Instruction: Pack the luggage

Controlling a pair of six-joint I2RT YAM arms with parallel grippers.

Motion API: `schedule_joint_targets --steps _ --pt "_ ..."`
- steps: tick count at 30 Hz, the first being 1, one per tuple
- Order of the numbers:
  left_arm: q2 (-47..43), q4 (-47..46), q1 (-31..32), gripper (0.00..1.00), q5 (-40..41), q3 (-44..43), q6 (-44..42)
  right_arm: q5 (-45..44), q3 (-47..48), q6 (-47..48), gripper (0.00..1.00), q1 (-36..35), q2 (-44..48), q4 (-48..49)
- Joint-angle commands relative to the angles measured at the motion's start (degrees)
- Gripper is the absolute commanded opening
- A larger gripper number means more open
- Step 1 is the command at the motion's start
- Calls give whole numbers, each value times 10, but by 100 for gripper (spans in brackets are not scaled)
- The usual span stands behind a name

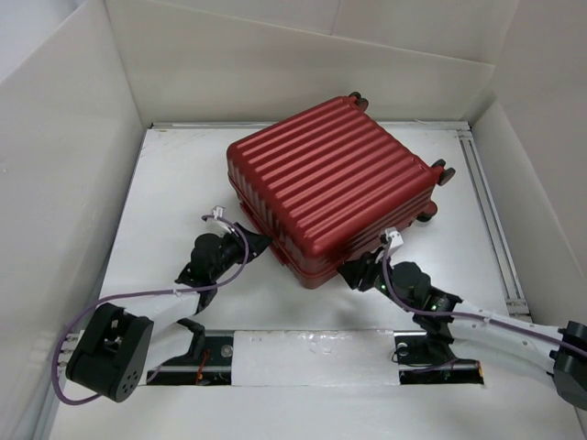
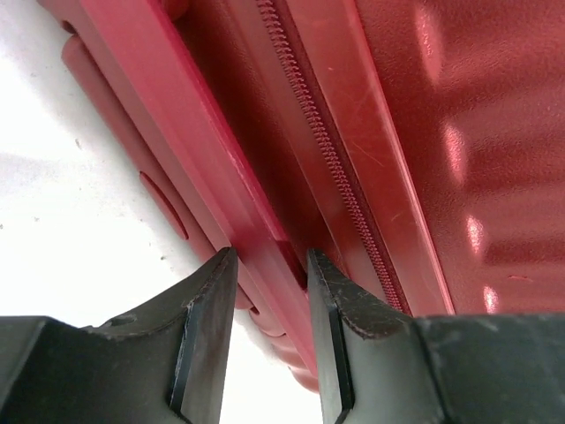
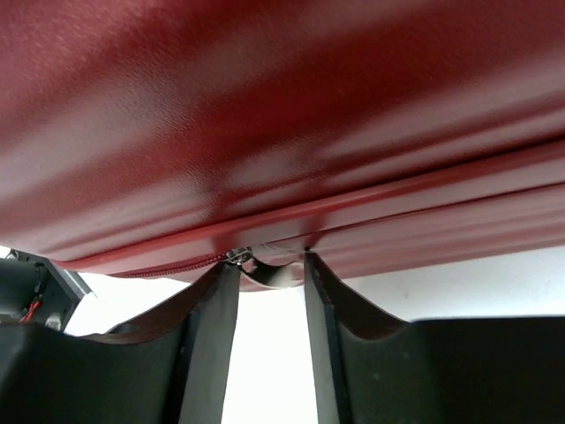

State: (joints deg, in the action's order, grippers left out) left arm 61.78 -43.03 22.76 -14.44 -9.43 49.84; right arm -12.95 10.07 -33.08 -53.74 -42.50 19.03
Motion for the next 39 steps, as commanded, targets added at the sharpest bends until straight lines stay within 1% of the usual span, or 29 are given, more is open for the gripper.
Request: schedule_joint_targets --steps 1,2,4,5,7,9,10,11,12,13,14,16,17,18,21,22,23,24,25,26,27,28,31,32,33,35,37,38,39 --pt "25 -35 5 31 -67 -21 -32 -38 31 20 40 1 -27 62" --pt "32 -35 5 31 -74 -29 -39 -37 36 21 35 1 -38 67" --pt "50 -43 10 30 -95 -34 -44 -17 43 21 30 1 -72 72" --pt "55 -43 11 33 -100 -40 -52 -16 43 21 28 1 -80 80" --pt "69 -43 25 39 -109 -40 -59 -16 43 14 17 -5 -93 91" --pt "76 -43 38 41 -114 -40 -65 -32 43 7 8 -13 -88 91" --pt "77 -43 55 37 -109 -40 -65 -39 43 -6 6 -13 -74 78" --pt "77 -50 65 30 -109 -40 -65 -48 43 -6 4 -13 -66 65" --pt "84 -50 76 24 -104 -40 -65 -75 43 -11 2 -13 -55 49" --pt "84 -50 87 15 -103 -45 -65 -83 43 -11 1 -13 -28 31" --pt "90 -62 112 11 -90 -52 -65 -90 43 -18 0 -13 -13 -4" --pt "99 -70 140 4 -77 -66 -65 -96 49 -23 0 -13 19 -32" --pt "112 -79 166 0 -69 -71 -56 -96 54 -23 0 -13 48 -63" --pt "113 -88 179 0 -58 -71 -51 -96 54 -23 0 -8 59 -78" --pt "128 -118 224 0 -34 -86 -34 -59 60 -41 0 -8 76 -110" --pt "135 -125 234 0 -27 -92 -21 -15 65 -49 0 -8 76 -110" --pt "135 -132 244 0 -18 -97 -16 9 65 -59 0 -8 71 -110" --pt "142 -137 263 0 -10 -97 -16 32 65 -79 0 -8 51 -110" --pt "150 -138 270 0 8 -106 -11 55 74 -87 0 -25 38 -110" --pt "156 -138 270 0 8 -112 -3 84 87 -96 0 -40 23 -110" --pt "163 -149 270 0 8 -112 3 84 97 -104 0 -60 -5 -110" --pt "175 -172 270 0 8 -112 9 84 108 -117 0 -108 -20 -122" --pt "191 -192 276 0 8 -118 17 89 173 -123 0 -180 -75 -145" --pt "200 -198 276 0 8 -118 23 89 193 -123 0 -226 -89 -155" --pt "200 -198 282 0 8 -118 23 80 230 -123 0 -246 -103 -160" --pt "211 -204 287 0 8 -118 23 80 262 -123 0 -282 -150 -160" --pt "211 -212 287 0 13 -118 29 75 307 -123 0 -299 -180 -160" --pt "211 -212 293 0 13 -118 29 75 320 -129 0 -299 -214 -160" --pt "211 -212 294 0 21 -118 29 40 333 -138 0 -306 -230 -155"
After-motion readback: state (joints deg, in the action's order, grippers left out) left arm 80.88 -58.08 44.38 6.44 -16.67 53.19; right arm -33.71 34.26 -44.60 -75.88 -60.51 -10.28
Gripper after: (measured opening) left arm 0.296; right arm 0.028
